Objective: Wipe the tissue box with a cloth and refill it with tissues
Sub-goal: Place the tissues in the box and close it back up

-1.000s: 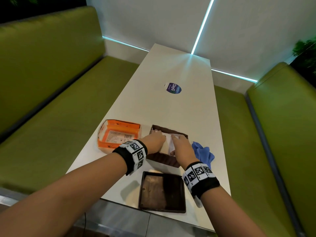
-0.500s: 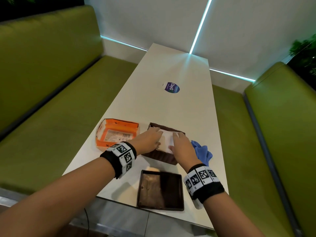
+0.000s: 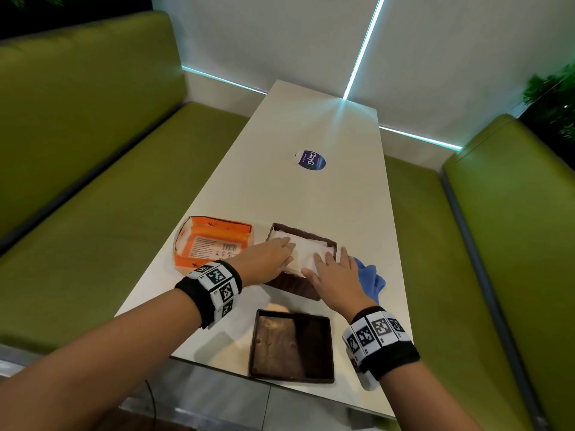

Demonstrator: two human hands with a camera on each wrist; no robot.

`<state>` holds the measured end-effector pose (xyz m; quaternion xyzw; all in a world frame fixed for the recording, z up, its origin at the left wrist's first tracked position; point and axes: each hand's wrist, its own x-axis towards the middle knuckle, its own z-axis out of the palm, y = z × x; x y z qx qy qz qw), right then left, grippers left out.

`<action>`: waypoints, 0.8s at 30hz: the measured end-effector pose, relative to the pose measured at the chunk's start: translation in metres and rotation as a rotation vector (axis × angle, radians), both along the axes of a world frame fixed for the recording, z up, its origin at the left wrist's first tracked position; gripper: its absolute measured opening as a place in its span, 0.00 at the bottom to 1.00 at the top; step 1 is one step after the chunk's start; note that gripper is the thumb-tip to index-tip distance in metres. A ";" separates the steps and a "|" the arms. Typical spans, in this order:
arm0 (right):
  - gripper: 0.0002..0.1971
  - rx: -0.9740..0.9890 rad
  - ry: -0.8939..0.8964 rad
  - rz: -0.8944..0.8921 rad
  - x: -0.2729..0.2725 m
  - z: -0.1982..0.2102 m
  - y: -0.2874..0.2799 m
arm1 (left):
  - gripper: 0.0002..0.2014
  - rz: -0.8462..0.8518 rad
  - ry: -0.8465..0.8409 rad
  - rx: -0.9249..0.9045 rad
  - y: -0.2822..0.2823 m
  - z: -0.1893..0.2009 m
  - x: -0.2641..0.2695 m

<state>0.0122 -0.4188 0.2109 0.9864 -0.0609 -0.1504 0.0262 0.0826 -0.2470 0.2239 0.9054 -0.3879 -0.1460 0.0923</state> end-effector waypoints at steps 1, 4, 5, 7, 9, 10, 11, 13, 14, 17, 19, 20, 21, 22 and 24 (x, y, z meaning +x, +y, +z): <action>0.34 -0.002 0.003 0.007 -0.003 0.001 0.001 | 0.24 -0.012 -0.027 0.040 0.001 0.000 -0.002; 0.38 -0.020 0.050 0.028 -0.008 0.002 0.003 | 0.23 -0.066 -0.134 0.212 0.002 -0.005 -0.002; 0.36 -0.023 0.064 0.032 -0.009 0.001 0.003 | 0.23 -0.064 -0.146 0.243 0.002 -0.007 -0.001; 0.34 -0.018 0.082 0.028 -0.008 0.002 0.001 | 0.23 -0.061 -0.157 0.287 0.001 -0.009 0.000; 0.34 -0.018 0.106 0.028 -0.006 0.004 0.001 | 0.24 -0.059 -0.157 0.310 -0.001 -0.008 0.000; 0.34 -0.018 0.117 0.028 -0.005 0.004 0.001 | 0.24 -0.056 -0.157 0.306 -0.001 -0.008 0.000; 0.35 -0.018 0.128 0.026 -0.004 0.005 0.001 | 0.24 -0.056 -0.157 0.304 -0.001 -0.007 0.001; 0.35 -0.024 0.128 0.029 -0.003 0.008 0.002 | 0.24 -0.066 -0.156 0.310 0.001 -0.005 0.000; 0.35 -0.025 0.107 0.031 -0.004 0.009 0.002 | 0.24 -0.075 -0.161 0.304 0.003 -0.004 -0.001; 0.48 0.004 -0.023 0.047 -0.017 0.020 0.002 | 0.25 -0.079 -0.190 0.210 0.010 0.002 -0.012; 0.57 0.049 -0.137 0.103 -0.036 0.027 0.005 | 0.25 -0.097 -0.196 0.090 0.021 0.001 -0.026; 0.55 0.080 -0.200 0.141 -0.048 0.027 0.008 | 0.25 -0.136 -0.216 0.012 0.028 -0.004 -0.034; 0.49 0.114 -0.245 0.180 -0.061 0.023 0.010 | 0.25 -0.192 -0.256 -0.074 0.036 -0.012 -0.044; 0.43 0.134 -0.252 0.213 -0.075 0.018 0.012 | 0.23 -0.254 -0.295 -0.138 0.044 -0.020 -0.054; 0.37 0.107 -0.204 0.290 -0.104 -0.002 0.015 | 0.22 -0.366 -0.281 -0.163 0.059 -0.035 -0.074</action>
